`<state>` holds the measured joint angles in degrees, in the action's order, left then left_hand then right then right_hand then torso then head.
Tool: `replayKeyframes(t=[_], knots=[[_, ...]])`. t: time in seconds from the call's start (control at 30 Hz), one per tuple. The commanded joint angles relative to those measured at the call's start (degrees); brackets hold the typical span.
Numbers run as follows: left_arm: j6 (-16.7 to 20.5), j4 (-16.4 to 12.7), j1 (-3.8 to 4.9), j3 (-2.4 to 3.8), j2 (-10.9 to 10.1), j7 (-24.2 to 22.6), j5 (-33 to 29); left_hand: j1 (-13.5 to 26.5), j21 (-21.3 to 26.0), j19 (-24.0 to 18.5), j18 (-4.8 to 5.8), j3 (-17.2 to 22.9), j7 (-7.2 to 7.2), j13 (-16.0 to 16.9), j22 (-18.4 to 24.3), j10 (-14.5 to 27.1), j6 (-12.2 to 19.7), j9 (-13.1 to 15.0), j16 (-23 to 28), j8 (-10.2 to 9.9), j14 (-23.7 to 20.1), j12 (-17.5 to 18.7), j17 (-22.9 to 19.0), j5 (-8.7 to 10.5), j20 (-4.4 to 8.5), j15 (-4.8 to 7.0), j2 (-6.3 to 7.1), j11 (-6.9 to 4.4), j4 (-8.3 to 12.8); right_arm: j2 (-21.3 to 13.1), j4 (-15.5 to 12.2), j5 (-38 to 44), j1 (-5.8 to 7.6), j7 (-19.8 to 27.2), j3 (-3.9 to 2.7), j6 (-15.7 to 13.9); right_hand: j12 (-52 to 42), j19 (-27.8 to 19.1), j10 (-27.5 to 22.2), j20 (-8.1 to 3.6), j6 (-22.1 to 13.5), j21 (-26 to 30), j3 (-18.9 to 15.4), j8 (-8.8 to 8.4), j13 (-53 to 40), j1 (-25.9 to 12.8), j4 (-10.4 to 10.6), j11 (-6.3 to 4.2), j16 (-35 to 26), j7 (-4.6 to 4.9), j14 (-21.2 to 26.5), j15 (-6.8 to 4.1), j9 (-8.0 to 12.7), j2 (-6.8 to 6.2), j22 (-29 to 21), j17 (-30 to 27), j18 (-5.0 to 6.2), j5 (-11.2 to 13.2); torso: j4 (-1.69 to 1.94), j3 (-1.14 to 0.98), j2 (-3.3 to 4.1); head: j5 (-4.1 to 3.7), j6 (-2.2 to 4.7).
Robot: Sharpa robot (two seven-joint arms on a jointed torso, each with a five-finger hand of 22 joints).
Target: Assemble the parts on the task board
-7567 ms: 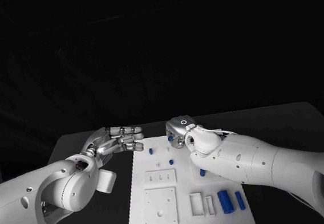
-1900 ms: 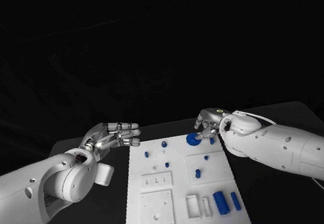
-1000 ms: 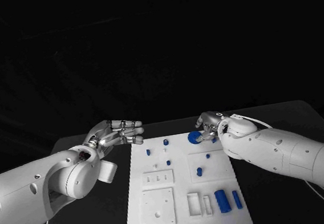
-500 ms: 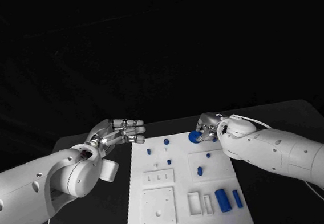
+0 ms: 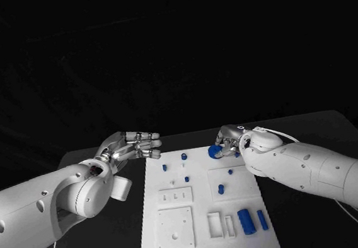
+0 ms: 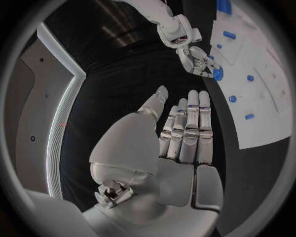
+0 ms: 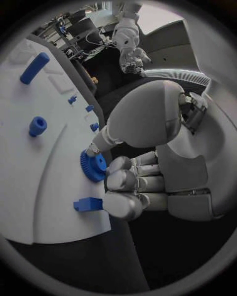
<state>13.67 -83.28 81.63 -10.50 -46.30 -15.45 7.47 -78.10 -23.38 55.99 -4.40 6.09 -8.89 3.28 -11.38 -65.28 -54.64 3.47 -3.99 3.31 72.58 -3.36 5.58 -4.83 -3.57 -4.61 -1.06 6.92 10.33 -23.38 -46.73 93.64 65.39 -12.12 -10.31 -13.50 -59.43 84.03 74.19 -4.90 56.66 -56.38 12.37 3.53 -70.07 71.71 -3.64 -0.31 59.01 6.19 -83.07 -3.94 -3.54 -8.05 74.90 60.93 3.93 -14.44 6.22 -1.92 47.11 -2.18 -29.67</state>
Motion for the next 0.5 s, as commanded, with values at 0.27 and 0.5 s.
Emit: replayKeyframes(t=[0.27, 0.5], knots=[[-0.81, -0.09, 0.05, 0.03, 0.17, -0.06, 0.20, -0.21, -0.26, -0.52, 0.19, 0.06, -0.20, 0.04, -0.03, 0.52, 0.23, 0.05, 0.01, 0.20, -0.22, -0.10, 0.07, -0.32, -0.10, -0.13, 0.23, 0.19, -0.20, 0.38, 0.16, -0.06, 0.18, 0.24, 0.03, 0.26, 0.18, 0.48, -0.09, -0.04, 0.19, -0.02, -1.37, 0.03, 0.15, 0.62, 0.25, 0.07, -0.34, -0.17, -0.18, -0.08, -0.03, 0.32, 7.26, 0.09, 0.27, -0.17, 0.05, -0.02, 0.02, 0.18, 0.10], [-0.84, -0.09, 0.05, 0.03, 0.23, -0.01, 0.22, -0.22, -0.26, -0.53, 0.16, -0.01, -0.20, 0.04, 0.00, 0.60, 0.08, 0.06, 0.00, 0.21, -0.21, -0.09, 0.07, -0.34, -0.12, -0.14, 0.24, 0.21, -0.25, 0.74, 0.39, -0.02, 0.24, 0.24, 0.11, 0.85, 0.06, 0.41, -0.02, -0.20, 3.71, -0.19, 5.63, -0.08, 0.05, 0.34, -1.26, -0.12, -0.41, -0.71, -0.22, -0.26, -0.01, 0.70, 7.29, 0.11, 0.12, 3.94, -0.01, -0.08, -0.01, 0.16, 0.08]])
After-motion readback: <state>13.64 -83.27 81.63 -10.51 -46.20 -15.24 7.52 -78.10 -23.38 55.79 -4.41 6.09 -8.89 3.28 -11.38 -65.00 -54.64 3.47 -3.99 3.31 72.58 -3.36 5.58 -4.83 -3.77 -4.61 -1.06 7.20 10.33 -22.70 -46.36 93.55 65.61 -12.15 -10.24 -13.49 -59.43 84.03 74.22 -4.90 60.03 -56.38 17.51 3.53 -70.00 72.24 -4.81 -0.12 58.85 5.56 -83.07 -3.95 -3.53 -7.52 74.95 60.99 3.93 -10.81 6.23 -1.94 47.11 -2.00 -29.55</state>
